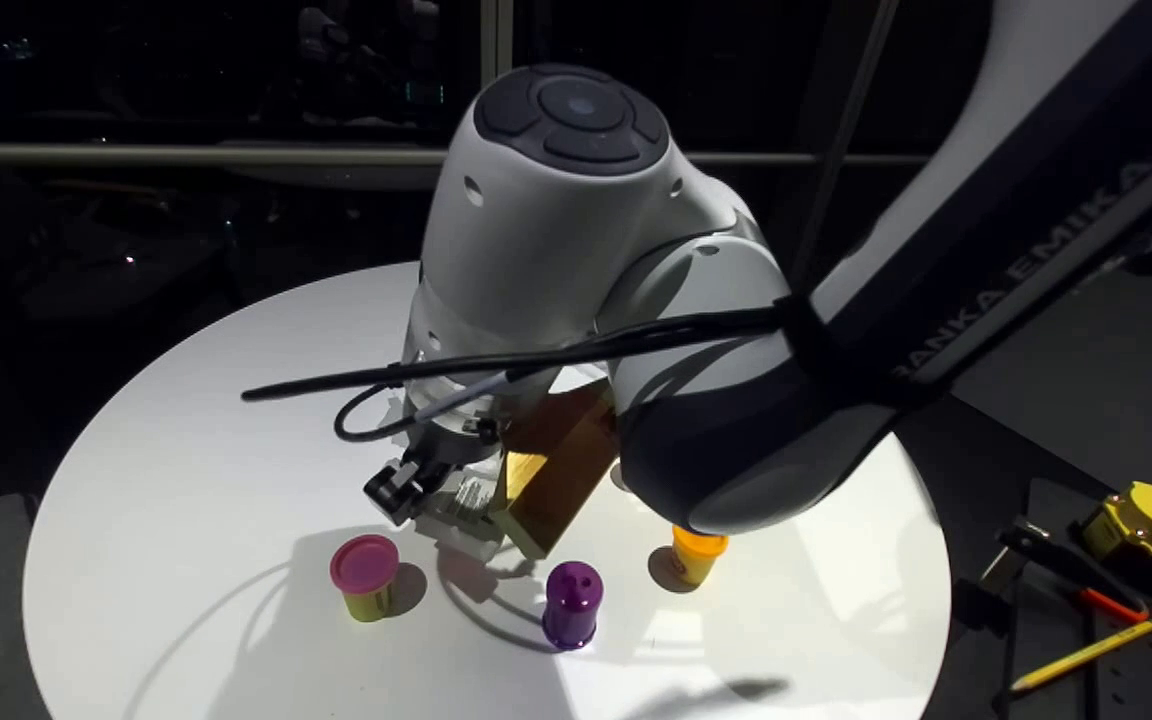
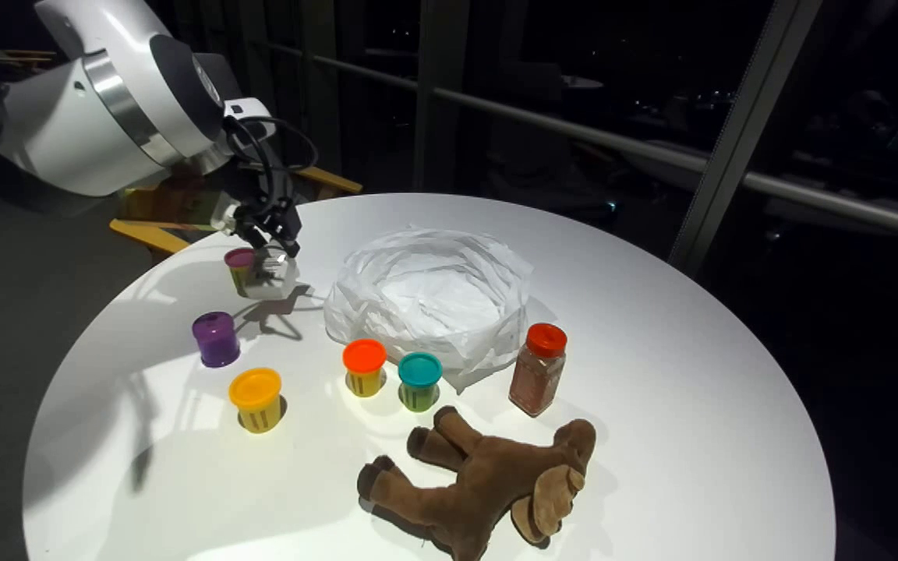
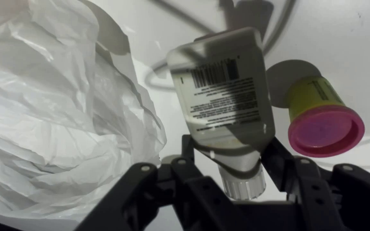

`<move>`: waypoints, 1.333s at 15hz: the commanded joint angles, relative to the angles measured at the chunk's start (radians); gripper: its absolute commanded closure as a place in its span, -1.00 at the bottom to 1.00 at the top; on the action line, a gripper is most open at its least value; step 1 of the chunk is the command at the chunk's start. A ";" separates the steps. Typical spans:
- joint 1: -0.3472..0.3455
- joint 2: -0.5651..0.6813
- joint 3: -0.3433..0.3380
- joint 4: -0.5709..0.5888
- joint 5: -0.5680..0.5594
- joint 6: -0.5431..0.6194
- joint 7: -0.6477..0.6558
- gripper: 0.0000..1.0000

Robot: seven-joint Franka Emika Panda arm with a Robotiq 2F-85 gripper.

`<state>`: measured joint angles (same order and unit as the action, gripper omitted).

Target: Remove the contents from the bag and put them on the table.

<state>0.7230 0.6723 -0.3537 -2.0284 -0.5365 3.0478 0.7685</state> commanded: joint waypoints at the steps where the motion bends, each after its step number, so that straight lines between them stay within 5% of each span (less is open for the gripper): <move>1: 0.018 0.035 -0.001 0.013 0.121 -0.004 -0.073 0.38; 2: 0.022 0.046 -0.004 0.018 0.152 -0.015 -0.091 0.38; 3: 0.037 0.056 -0.021 0.025 0.183 -0.027 -0.098 -0.62; 7: 0.048 0.007 -0.052 0.006 0.270 -0.078 -0.145 -0.99; 10: 0.003 -0.093 -0.039 -0.001 0.294 -0.225 -0.214 -1.00; 14: -0.165 -0.233 0.080 0.051 0.318 -0.521 -0.327 -1.00; 20: -0.444 -0.208 0.267 0.180 0.379 -0.725 -0.473 -1.00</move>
<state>0.3908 0.4317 -0.1783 -1.9110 -0.2192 2.3941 0.3947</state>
